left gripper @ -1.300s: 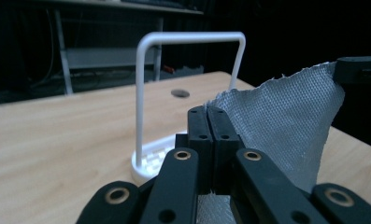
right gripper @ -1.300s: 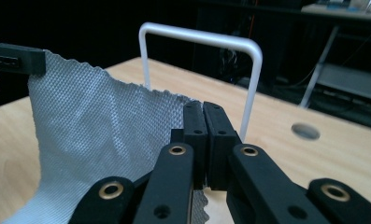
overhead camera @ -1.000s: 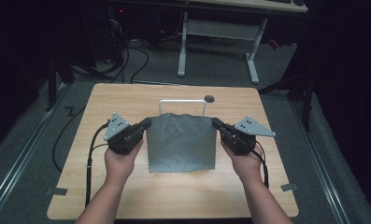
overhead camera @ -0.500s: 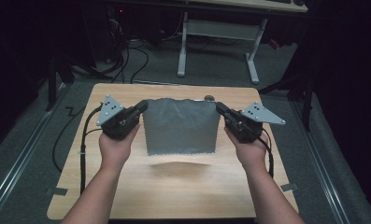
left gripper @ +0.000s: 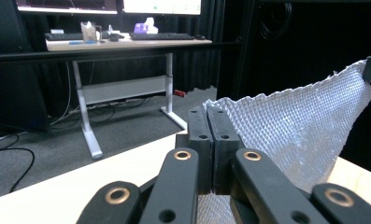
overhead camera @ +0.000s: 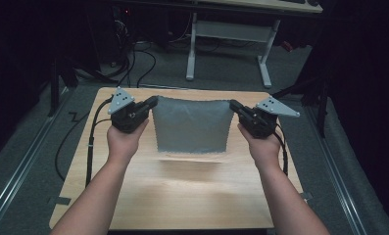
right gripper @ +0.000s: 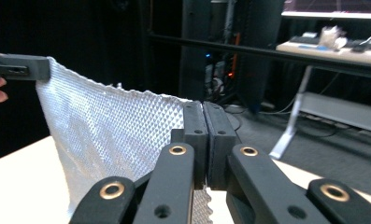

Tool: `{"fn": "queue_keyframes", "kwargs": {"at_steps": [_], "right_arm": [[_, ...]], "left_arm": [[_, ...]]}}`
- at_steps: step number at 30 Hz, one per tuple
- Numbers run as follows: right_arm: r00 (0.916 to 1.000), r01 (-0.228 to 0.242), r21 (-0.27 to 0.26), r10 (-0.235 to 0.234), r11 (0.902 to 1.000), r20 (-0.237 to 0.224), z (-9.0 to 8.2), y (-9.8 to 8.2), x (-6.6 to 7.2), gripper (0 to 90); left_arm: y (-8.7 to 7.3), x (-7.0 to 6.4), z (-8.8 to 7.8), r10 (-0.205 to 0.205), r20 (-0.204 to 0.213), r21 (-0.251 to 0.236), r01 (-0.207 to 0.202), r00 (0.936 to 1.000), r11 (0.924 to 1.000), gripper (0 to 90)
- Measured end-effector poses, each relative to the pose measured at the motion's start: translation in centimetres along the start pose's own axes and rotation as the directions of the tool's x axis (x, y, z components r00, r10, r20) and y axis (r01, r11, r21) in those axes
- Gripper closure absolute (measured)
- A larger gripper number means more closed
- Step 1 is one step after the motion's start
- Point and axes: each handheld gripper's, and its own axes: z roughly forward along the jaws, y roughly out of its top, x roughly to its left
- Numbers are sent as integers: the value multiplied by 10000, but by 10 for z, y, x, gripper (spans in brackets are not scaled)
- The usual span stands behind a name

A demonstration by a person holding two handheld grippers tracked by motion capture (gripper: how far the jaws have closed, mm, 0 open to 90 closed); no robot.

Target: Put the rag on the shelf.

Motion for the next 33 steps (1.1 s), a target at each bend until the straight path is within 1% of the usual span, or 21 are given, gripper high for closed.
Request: {"fn": "queue_keyframes", "kwargs": {"at_steps": [3,5,6,9,14,15,16,17,18,20,21,22,23,25,26,28,29,30,33], "right_arm": [[10000,-50,109,50,9999,55,9,1,-4,897],[9999,-90,97,89,9999,134,16,3,-7,897],[9998,-40,100,38,9999,195,20,4,-8,897],[9995,-174,92,171,9998,262,31,8,-14,897],[9981,-467,201,459,9987,408,49,12,-26,896],[9980,-463,263,452,9986,433,53,13,-29,897],[9980,-442,290,428,9986,463,56,14,-32,896],[9978,-493,313,479,9983,453,60,14,-34,897],[9980,-453,372,436,9983,450,63,15,-36,897],[9984,-238,498,212,9985,515,71,15,-38,897],[9985,-125,547,95,9984,538,74,15,-39,897],[9987,-73,592,42,9982,517,77,13,-40,897],[9988,-145,722,110,9973,479,80,10,-41,896],[9985,-152,998,99,9949,532,86,5,-42,897],[9986,-51,1148,-11,9934,531,89,2,-44,897],[9984,-102,1345,25,9909,571,94,-3,-45,896],[9987,-147,1463,74,9891,506,96,-5,-46,896],[9987,-229,1569,155,9874,483,98,-7,-47,896],[9988,-174,1797,89,9836,477,101,-13,-49,896]], "left_arm": [[4,7,10,-170,-221,-24,170,9996,9999,900],[7,11,16,-122,-370,-9,121,9992,9999,900],[8,12,19,-72,-462,-52,69,9989,10000,900],[13,18,31,14,-674,45,-11,9977,10000,900],[15,27,49,158,-819,256,-137,9965,9996,900],[14,30,52,128,-815,283,-106,9966,9995,900],[13,33,55,76,-826,409,-42,9966,9992,900],[12,35,58,87,-851,486,-45,9963,9988,900],[11,37,61,83,-845,582,-34,9964,9983,900],[7,44,66,-439,-647,733,486,9969,9961,900],[4,48,67,-678,-588,720,720,9960,9948,900],[0,51,70,-836,-586,766,880,9948,9932,900],[-2,52,72,-873,-573,902,922,9945,9916,900],[-9,54,76,-803,-616,1176,871,9949,9892,900],[-12,55,78,-842,-586,1295,912,9947,9874,900],[-17,57,81,-848,-568,1497,925,9948,9844,900],[-19,56,81,-767,-597,1555,852,9953,9842,900],[-22,57,82,-772,-548,1558,849,9955,9841,900],[-29,58,83,-940,-414,1647,996,9947,9813,900]]}}
